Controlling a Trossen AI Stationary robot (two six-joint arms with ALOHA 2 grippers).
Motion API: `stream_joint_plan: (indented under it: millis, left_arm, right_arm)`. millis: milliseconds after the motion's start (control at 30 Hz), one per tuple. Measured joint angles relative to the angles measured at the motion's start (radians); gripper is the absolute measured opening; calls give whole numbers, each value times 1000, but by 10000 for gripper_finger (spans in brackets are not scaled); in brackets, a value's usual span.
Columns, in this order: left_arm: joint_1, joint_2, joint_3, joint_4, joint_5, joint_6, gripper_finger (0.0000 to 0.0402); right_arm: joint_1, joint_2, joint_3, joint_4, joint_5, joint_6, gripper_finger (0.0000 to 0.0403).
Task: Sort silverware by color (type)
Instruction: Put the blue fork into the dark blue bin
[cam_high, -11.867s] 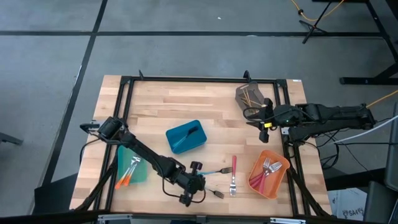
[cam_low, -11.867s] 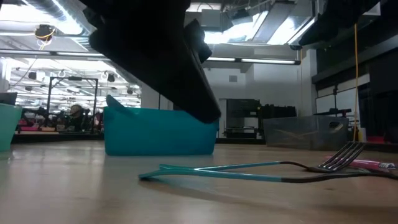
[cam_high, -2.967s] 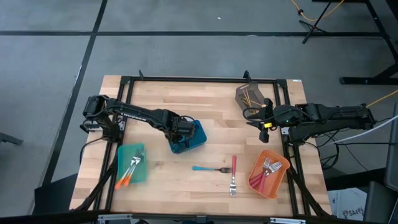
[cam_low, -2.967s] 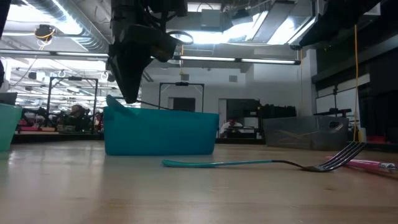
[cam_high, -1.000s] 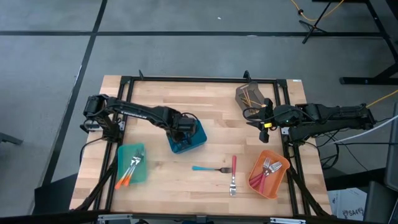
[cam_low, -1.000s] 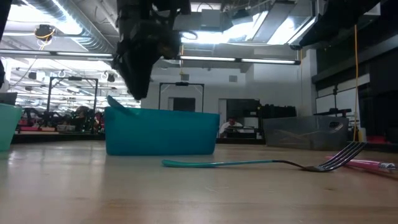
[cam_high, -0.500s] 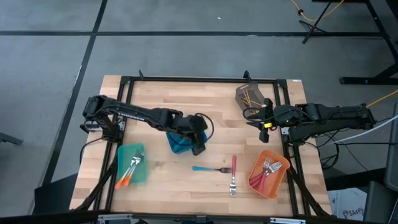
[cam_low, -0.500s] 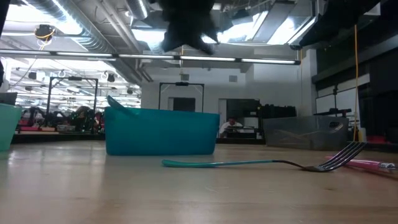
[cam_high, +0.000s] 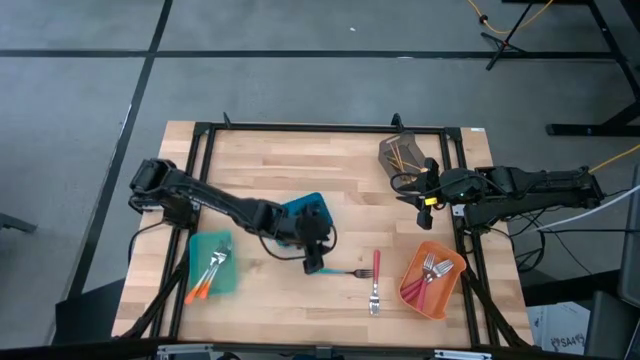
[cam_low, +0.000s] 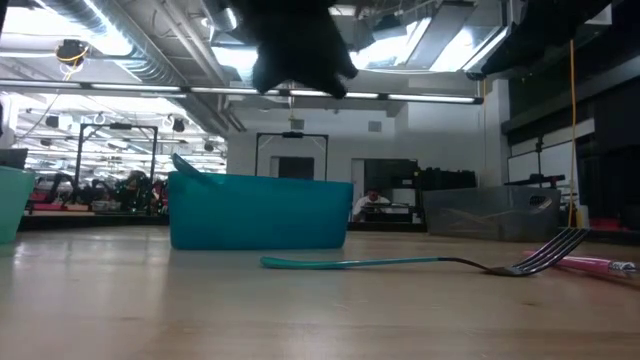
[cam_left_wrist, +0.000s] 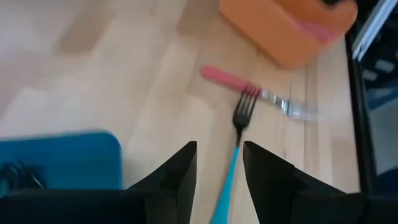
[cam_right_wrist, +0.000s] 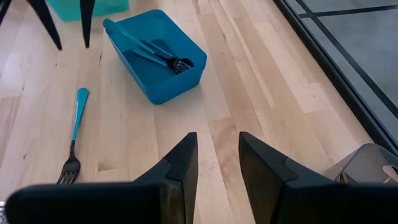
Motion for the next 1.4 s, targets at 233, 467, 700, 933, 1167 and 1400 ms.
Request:
stream_joint_plan:
  millis: [233, 467, 700, 933, 1167, 1400]
  left_arm:
    - [-78, 0, -124, 100, 1, 5, 124]
    - [-132, 13, -184, 215, -37, 63, 124]
    - [-104, 89, -183, 335, 15, 62, 124]
    - [-35, 146, -183, 430, 89, 146, 124]
    - [26, 188, -162, 473, 67, 191, 124]
    - [42, 267, 25, 349, 65, 305, 124]
  right_arm:
    - [0, 0, 0, 0, 0, 0, 104]
    - [0, 0, 0, 0, 0, 0, 104]
    - [0, 0, 0, 3, 0, 0, 104]
    - [0, 0, 0, 3, 2, 0, 104]
    - [0, 0, 0, 3, 2, 0, 104]
    - [0, 0, 0, 1, 2, 0, 104]
